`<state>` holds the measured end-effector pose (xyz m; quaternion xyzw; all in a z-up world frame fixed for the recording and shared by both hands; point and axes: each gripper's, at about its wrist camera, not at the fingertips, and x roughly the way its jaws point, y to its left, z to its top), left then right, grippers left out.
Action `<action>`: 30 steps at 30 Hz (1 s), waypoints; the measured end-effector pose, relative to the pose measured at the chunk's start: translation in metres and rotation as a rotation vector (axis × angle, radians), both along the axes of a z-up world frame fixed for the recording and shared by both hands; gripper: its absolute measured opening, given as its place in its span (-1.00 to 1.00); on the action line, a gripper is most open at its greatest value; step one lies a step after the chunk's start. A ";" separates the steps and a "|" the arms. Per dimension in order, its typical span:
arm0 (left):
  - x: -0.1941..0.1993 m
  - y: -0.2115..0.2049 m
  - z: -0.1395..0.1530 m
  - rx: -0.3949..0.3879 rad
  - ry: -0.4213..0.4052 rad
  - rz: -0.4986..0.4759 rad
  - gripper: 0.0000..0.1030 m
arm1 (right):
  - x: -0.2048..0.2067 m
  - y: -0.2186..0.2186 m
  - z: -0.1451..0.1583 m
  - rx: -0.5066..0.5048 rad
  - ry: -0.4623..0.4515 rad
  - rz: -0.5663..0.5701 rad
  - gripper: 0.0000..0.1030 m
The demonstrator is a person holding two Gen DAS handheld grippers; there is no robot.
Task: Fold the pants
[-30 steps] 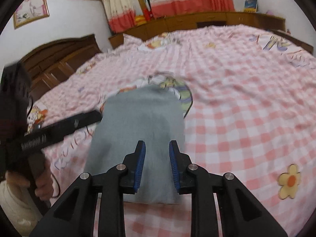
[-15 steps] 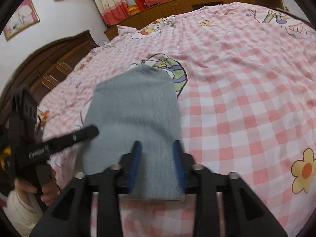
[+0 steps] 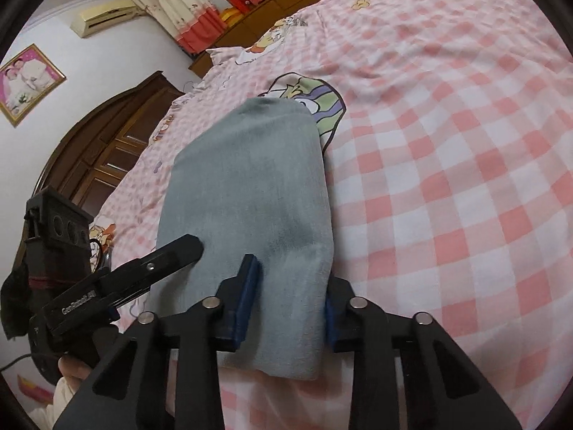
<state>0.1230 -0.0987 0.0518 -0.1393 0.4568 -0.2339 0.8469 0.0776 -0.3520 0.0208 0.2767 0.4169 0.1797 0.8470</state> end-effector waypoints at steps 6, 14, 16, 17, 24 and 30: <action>-0.008 0.010 0.021 -0.014 -0.037 -0.022 -0.47 | -0.011 0.011 0.027 0.024 -0.066 0.001 -0.62; -0.024 0.067 0.058 0.029 -0.124 -0.001 -0.49 | -0.022 0.073 0.060 -0.004 -0.151 0.080 -0.62; -0.025 0.082 0.054 0.053 -0.116 0.007 -0.48 | -0.020 0.083 0.057 -0.019 -0.143 0.093 -0.62; -0.024 0.087 0.051 0.063 -0.106 0.007 -0.48 | -0.020 0.087 0.054 -0.028 -0.133 0.099 -0.62; -0.011 0.115 0.000 0.102 -0.038 0.001 0.01 | -0.022 0.119 0.022 -0.161 -0.108 0.116 -0.48; -0.022 0.119 0.010 0.099 -0.048 0.040 0.04 | -0.027 0.111 0.035 -0.190 -0.078 0.119 -0.31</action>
